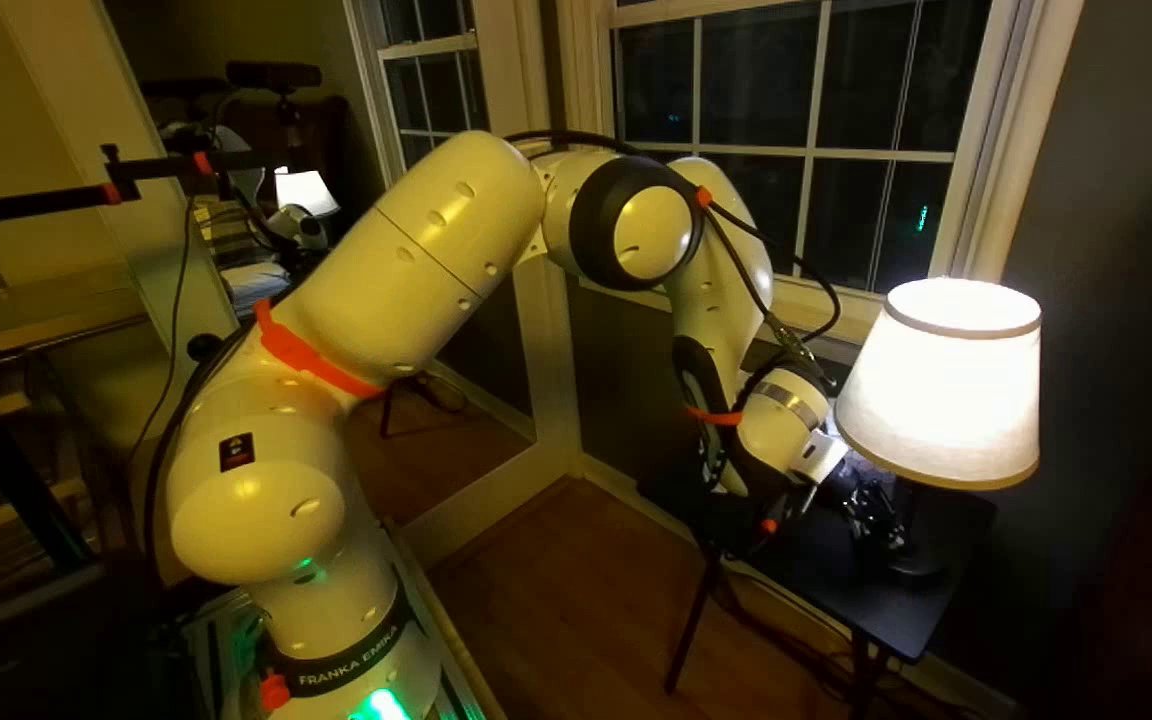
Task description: Turn off the table lamp
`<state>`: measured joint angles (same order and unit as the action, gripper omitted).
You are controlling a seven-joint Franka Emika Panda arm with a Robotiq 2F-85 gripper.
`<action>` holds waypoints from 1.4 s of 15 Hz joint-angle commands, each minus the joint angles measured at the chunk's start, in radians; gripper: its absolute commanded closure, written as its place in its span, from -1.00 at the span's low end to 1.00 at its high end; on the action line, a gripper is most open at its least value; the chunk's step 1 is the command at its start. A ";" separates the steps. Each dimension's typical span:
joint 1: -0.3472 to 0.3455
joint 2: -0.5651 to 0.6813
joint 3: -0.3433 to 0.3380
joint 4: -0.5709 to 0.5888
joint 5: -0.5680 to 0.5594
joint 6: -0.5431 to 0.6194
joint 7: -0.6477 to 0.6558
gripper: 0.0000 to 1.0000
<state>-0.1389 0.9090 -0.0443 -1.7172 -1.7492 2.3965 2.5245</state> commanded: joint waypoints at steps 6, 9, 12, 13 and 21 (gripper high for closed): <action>-0.033 0.042 0.016 0.039 0.062 0.036 -0.069 1.00; -0.019 0.018 0.011 0.018 0.064 0.016 -0.053 1.00; -0.003 -0.007 0.004 -0.006 0.060 -0.015 -0.006 1.00; 0.004 -0.015 0.001 -0.014 0.055 -0.028 0.021 1.00; 0.042 -0.115 -0.010 -0.126 -0.046 -0.084 0.184 1.00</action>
<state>-0.1195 0.8573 -0.0431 -1.7521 -1.7311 2.3310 2.6347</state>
